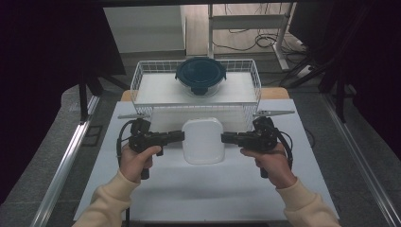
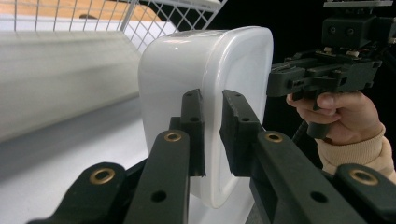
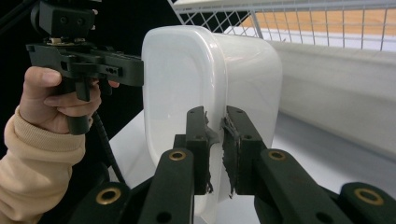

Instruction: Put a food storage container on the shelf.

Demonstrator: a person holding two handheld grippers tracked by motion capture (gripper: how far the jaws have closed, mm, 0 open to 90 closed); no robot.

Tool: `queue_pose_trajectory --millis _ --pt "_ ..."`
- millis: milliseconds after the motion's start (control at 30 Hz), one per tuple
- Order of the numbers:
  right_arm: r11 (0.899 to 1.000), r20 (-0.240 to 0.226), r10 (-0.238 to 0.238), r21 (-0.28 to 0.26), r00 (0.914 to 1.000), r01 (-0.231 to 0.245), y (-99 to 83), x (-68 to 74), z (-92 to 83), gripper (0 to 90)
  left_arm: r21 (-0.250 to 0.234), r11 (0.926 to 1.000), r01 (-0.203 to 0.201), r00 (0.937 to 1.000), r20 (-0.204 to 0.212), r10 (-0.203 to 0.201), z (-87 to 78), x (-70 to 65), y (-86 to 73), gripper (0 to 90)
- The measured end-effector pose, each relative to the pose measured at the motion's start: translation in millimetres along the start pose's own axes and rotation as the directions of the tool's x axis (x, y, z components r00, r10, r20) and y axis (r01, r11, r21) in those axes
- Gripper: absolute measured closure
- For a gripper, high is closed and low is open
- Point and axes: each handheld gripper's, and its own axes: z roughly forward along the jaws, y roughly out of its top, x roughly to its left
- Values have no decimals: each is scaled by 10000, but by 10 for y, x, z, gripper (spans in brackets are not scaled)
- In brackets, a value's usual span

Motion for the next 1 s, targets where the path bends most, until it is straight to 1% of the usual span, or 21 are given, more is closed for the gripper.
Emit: queue_pose_trajectory --millis 33,100,367,667,800,1000 --pt "10000 28 -16 -23 10000 17 42 2 -6 800 -33 10000 -20 10000 2 20 -4 -2 43 802" --pt "10000 23 -21 -26 10000 21 59 4 -8 801 -53 10000 -62 10000 -8 62 -8 -5 72 802" --pt "9994 79 -284 -177 9996 286 249 40 -48 800 -179 9995 -250 9997 22 250 -48 -43 237 801" --pt "9988 134 -439 -210 9989 442 379 76 -66 800 -287 9990 -355 9994 -3 356 -89 -71 360 801" --pt "9981 154 -546 -283 9984 550 450 94 -78 800 -356 9981 -497 9988 -67 495 -113 -106 438 801" --pt "9970 197 -656 -402 9976 664 577 124 -105 800 -421 9973 -599 9982 -75 597 -146 -135 576 800"
